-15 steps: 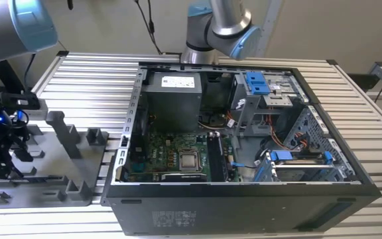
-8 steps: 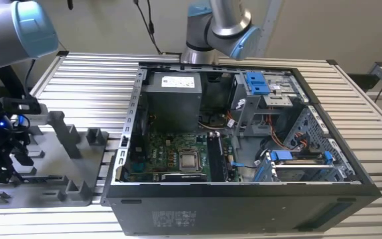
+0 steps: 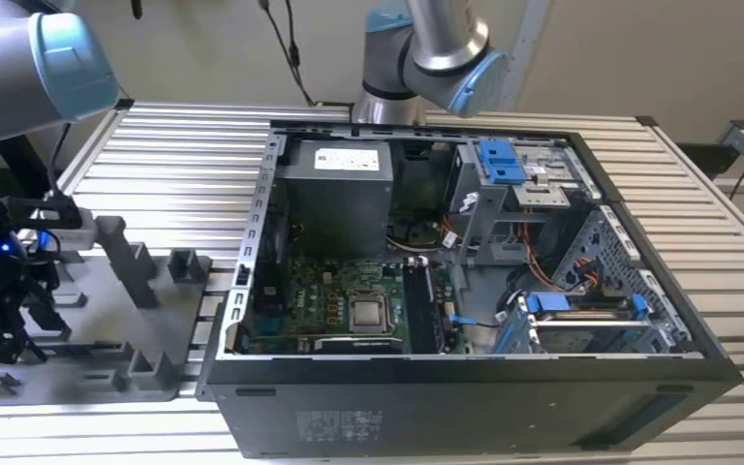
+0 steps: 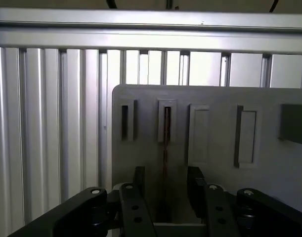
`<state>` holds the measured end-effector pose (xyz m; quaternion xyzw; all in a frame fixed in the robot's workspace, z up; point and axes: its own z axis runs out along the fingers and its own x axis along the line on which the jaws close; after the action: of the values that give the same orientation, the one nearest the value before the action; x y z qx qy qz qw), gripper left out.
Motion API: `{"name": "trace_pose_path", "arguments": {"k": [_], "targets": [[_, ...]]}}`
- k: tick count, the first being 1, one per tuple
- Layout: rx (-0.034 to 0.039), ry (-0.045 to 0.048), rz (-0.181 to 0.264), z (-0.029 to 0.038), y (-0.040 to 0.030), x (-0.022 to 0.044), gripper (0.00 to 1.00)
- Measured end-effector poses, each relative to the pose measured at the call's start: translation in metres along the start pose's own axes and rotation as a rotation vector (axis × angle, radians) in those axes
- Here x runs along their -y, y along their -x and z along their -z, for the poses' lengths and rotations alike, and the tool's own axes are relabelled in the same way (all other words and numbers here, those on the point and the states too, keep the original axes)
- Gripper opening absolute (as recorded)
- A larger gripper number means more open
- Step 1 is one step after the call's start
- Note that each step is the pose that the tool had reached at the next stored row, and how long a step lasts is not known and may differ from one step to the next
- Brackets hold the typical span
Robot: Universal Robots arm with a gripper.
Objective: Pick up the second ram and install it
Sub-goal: 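Pick up the second ram and move it above second insertion slot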
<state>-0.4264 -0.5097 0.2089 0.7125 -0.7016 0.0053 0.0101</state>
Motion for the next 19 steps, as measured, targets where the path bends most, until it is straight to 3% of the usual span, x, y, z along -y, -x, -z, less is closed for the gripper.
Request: {"name": "trace_pose_path", "arguments": {"k": [2,7,19], "targets": [[-0.0012,-0.0038,0.000,-0.0026,0.0002,-0.0001,0.48],[-0.0033,-0.0260,0.000,-0.0086,0.0006,-0.0006,0.48],[-0.0083,-0.0372,0.000,-0.0159,0.0016,-0.0052,0.48]]}}
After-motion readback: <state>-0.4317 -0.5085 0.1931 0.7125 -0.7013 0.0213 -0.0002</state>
